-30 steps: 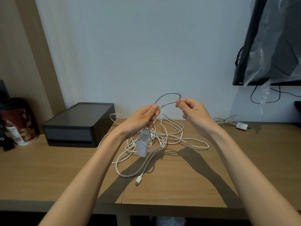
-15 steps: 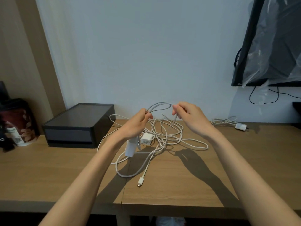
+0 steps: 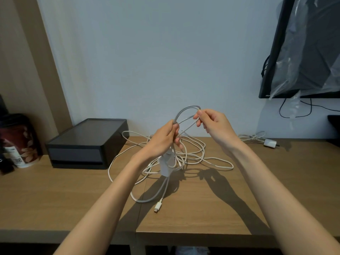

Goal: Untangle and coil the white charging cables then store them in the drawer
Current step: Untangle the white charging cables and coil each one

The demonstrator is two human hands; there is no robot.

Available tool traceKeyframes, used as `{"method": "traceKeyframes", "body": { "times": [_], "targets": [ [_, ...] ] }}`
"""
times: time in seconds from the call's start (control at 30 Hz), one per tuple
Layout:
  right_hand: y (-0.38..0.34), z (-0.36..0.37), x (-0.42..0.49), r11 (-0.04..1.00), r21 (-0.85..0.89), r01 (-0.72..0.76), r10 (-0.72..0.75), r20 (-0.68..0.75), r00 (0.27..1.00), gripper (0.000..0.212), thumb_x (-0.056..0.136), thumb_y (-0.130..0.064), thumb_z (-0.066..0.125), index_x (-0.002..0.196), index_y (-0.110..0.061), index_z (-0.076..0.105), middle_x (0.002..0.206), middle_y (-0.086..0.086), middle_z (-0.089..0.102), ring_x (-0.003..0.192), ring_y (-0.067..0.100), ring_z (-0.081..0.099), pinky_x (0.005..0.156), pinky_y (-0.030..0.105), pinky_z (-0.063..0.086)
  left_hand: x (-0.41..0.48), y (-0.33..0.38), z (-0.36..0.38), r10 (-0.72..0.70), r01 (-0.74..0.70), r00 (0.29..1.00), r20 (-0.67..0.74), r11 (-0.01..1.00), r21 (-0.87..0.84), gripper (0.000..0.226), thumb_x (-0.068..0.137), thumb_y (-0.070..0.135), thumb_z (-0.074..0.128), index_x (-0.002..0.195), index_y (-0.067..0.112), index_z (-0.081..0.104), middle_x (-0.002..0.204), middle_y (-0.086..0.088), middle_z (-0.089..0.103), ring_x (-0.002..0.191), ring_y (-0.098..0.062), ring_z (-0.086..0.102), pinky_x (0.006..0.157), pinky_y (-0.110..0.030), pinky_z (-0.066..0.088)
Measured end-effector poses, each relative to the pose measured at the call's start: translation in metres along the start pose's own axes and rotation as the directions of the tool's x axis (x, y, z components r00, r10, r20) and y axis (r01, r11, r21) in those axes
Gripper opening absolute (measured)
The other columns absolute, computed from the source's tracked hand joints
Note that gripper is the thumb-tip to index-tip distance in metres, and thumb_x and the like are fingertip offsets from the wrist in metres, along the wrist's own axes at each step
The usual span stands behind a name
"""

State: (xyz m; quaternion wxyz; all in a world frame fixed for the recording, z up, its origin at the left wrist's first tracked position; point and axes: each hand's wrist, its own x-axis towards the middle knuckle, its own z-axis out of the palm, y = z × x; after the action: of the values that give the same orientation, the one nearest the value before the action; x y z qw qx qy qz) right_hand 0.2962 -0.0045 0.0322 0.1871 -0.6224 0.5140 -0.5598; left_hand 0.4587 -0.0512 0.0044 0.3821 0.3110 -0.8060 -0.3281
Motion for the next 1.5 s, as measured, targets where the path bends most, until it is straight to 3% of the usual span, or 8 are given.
{"method": "traceKeyframes", "body": {
  "times": [0.13, 0.27, 0.67, 0.8, 0.93, 1.1, 1.33, 1.5],
  "targets": [
    [0.004, 0.001, 0.0, 0.995, -0.086, 0.051, -0.058, -0.08, 0.995, 0.029, 0.1, -0.03, 0.043, 0.084, -0.02, 0.065, 0.068, -0.01, 0.061, 0.068, 0.018, 0.052, 0.069, 0.028, 0.04, 0.0, 0.005, 0.002, -0.032, 0.04, 0.997, 0.064, 0.993, -0.114, 0.018, 0.104, 0.019, 0.026, 0.091, 0.012, 0.037, 0.068, 0.003, 0.034, 0.054, -0.002, 0.038, 0.065, -0.028, 0.05],
    [0.005, 0.002, 0.002, 0.978, -0.183, 0.097, -0.129, -0.172, 0.977, 0.029, 0.1, -0.029, 0.044, 0.084, -0.017, 0.065, 0.067, -0.009, 0.062, 0.05, -0.001, 0.046, 0.051, 0.009, 0.033, 0.001, 0.011, -0.001, -0.015, 0.023, 0.994, 0.108, 0.997, -0.077, 0.019, 0.104, 0.02, 0.027, 0.096, 0.009, 0.04, 0.07, 0.003, 0.035, 0.054, -0.002, 0.036, 0.053, -0.017, 0.039],
    [0.005, 0.016, 0.007, 0.975, -0.183, 0.125, -0.186, -0.372, 0.909, 0.026, 0.097, -0.032, 0.051, 0.085, -0.019, 0.07, 0.062, -0.012, 0.063, 0.051, -0.002, 0.048, 0.053, 0.012, 0.031, -0.005, 0.016, -0.02, -0.004, 0.018, 0.976, 0.218, 0.998, -0.063, 0.026, 0.103, 0.025, 0.03, 0.082, 0.014, 0.041, 0.065, 0.005, 0.034, 0.052, -0.004, 0.041, 0.074, -0.033, 0.051],
    [0.003, 0.017, 0.006, 0.917, -0.323, 0.234, -0.335, -0.303, 0.892, 0.019, 0.098, -0.03, 0.052, 0.092, -0.015, 0.061, 0.065, -0.008, 0.062, 0.052, 0.004, 0.051, 0.053, 0.028, 0.042, -0.007, 0.015, -0.023, -0.019, 0.055, 0.982, 0.189, 0.981, -0.186, 0.027, 0.103, 0.025, 0.028, 0.081, 0.014, 0.038, 0.063, 0.006, 0.03, 0.053, -0.006, 0.032, 0.055, -0.018, 0.038],
    [-0.005, 0.013, 0.01, 0.966, -0.131, 0.222, -0.245, -0.204, 0.948, 0.016, 0.094, -0.029, 0.058, 0.095, -0.016, 0.048, 0.069, -0.003, 0.066, 0.052, 0.007, 0.056, 0.047, 0.022, 0.048, -0.006, 0.001, -0.028, -0.092, 0.091, 0.996, 0.018, 0.91, -0.405, 0.027, 0.103, 0.028, 0.029, 0.079, 0.017, 0.038, 0.059, 0.011, 0.031, 0.049, -0.004, 0.026, 0.048, -0.015, 0.026],
    [0.008, 0.014, 0.003, 0.971, -0.202, 0.129, -0.115, 0.077, 0.99, 0.01, 0.093, -0.022, 0.058, 0.091, -0.017, 0.066, 0.08, -0.009, 0.07, 0.072, 0.0, 0.062, 0.073, 0.027, 0.054, -0.001, -0.005, -0.049, -0.179, 0.021, 0.974, -0.14, 0.685, -0.729, 0.032, 0.103, 0.032, 0.026, 0.075, 0.018, 0.036, 0.052, 0.012, 0.026, 0.043, -0.002, 0.021, 0.039, -0.012, 0.021],
    [0.033, 0.055, -0.019, 0.943, -0.311, 0.117, 0.045, 0.468, 0.883, 0.031, 0.099, -0.025, 0.048, 0.125, -0.018, 0.062, 0.123, -0.009, 0.062, 0.11, 0.006, 0.054, 0.09, 0.022, 0.043, 0.0, 0.002, -0.063, -0.099, -0.046, 0.983, -0.154, 0.678, -0.733, 0.033, 0.103, 0.034, 0.026, 0.076, 0.019, 0.037, 0.054, 0.01, 0.025, 0.044, -0.002, 0.021, 0.039, -0.012, 0.024],
    [0.05, 0.081, -0.019, 0.943, -0.314, 0.11, 0.082, 0.54, 0.837, 0.023, 0.098, -0.022, 0.05, 0.105, -0.015, 0.071, 0.097, -0.004, 0.069, 0.086, 0.002, 0.058, 0.075, 0.02, 0.038, -0.003, 0.005, -0.065, -0.089, -0.032, 0.986, -0.137, 0.719, -0.694, 0.032, 0.104, 0.031, 0.024, 0.077, 0.019, 0.036, 0.054, 0.011, 0.024, 0.044, -0.002, 0.02, 0.04, -0.013, 0.02]
  ]
}}
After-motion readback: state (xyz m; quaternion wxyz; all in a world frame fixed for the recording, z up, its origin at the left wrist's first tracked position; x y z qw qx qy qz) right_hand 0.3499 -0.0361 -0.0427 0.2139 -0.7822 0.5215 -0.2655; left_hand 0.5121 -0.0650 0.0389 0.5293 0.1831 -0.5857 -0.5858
